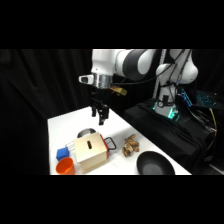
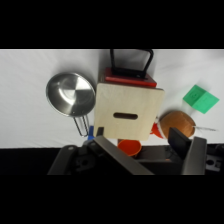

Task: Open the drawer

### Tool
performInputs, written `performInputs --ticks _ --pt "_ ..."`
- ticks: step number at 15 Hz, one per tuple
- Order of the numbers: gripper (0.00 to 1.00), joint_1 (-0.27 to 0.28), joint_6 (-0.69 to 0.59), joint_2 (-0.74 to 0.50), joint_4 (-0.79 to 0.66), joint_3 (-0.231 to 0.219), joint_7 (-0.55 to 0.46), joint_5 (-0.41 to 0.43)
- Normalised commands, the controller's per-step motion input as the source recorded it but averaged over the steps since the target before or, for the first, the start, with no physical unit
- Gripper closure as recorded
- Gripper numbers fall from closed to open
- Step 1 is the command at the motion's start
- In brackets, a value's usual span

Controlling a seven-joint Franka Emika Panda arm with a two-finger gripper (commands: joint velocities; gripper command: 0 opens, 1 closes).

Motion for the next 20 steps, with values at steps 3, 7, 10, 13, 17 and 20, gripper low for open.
performInputs --ticks 3,7,10,13,17,20 --pt "0.00 -0.025 0.41 -0.43 -0.64 0.000 0.12 -0.076" --pt "0.00 -0.027 0.50 -0.23 -0.51 0.009 0.09 -0.013" --pt "0.00 -0.023 0.62 0.09 -0.30 0.014 0.02 0.077" --pt "0.00 -0.017 0.58 0.26 -0.12 0.053 -0.10 0.222" --pt "0.00 -0.129 0.46 0.33 0.07 0.222 -0.14 0.228" --pt "0.00 -0.228 0.39 0.32 0.15 0.236 -0.05 0.006"
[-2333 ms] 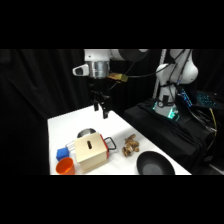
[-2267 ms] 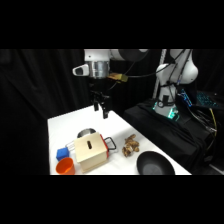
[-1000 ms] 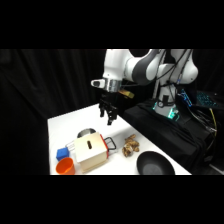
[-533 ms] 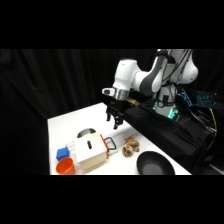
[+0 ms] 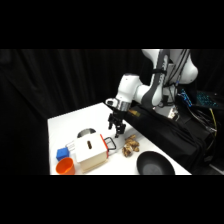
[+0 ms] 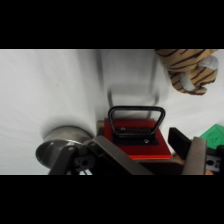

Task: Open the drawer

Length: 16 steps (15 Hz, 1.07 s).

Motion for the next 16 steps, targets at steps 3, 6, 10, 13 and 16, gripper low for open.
performInputs --ticks 3,6,10,13,16 --pt "0.00 -0.241 0.31 0.27 0.16 0.169 -0.03 -0.090" --pt "0.00 -0.182 0.28 0.24 0.16 0.087 0.01 -0.166" --pt "0.00 -0.079 0.21 0.24 0.20 -0.006 0.09 -0.226" --pt "0.00 -0.035 0.18 0.23 0.20 -0.018 0.07 -0.165" --pt "0.00 -0.026 0.15 0.22 0.19 -0.031 0.05 -0.141"
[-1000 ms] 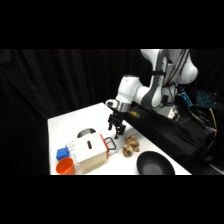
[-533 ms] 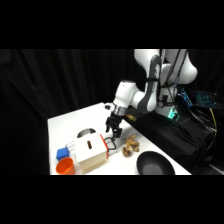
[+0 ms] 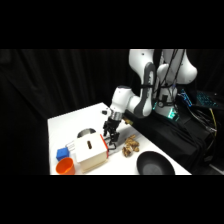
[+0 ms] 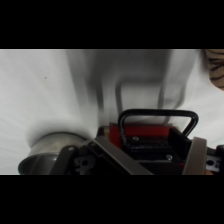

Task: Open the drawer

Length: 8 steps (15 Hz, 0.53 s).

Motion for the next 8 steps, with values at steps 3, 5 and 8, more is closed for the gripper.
performInputs --ticks 3,5,8 --pt "0.00 -0.007 0.09 0.17 0.18 -0.059 0.03 -0.119" --pt "0.00 0.022 0.06 0.10 0.11 -0.086 0.01 -0.109" --pt "0.00 0.029 0.06 0.05 0.05 -0.101 -0.01 -0.110"
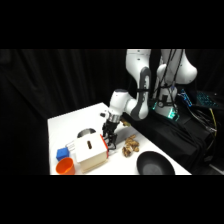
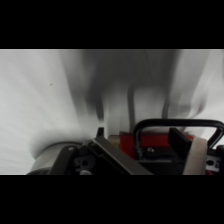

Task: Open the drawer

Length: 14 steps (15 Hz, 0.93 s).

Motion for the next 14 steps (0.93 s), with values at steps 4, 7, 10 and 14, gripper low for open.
performInputs --ticks 4,7,10,14 --pt "0.00 0.037 0.06 0.01 -0.03 -0.099 -0.02 -0.108" --pt "0.00 0.067 0.12 -0.05 -0.16 -0.088 -0.03 -0.093" --pt "0.00 0.099 0.17 -0.07 -0.24 -0.091 -0.02 -0.076" --pt "0.00 0.144 0.21 -0.18 -0.39 -0.109 -0.02 -0.051"
